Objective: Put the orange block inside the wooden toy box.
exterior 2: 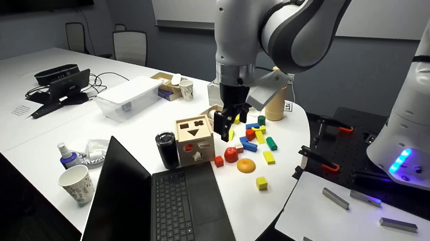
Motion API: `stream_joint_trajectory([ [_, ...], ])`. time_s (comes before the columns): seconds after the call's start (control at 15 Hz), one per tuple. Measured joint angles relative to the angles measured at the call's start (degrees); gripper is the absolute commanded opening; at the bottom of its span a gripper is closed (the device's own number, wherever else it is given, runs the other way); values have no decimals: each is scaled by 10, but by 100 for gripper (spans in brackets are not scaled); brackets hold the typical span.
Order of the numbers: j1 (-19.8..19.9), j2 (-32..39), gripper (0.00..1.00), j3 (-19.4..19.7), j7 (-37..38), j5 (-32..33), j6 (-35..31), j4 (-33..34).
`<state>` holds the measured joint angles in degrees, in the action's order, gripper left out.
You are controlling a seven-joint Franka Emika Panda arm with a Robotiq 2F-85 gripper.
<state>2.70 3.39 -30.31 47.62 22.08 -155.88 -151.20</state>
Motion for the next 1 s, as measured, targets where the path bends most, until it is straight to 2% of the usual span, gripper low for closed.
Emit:
stream_joint_trajectory([
  [0.27,-21,130,100,58,155,173,0,82],
  [0.47,-56,232,100,110,211,232,0,161],
  [0.67,-82,326,100,146,226,243,0,234],
  [1.0,-188,415,100,254,212,145,-34,310],
])
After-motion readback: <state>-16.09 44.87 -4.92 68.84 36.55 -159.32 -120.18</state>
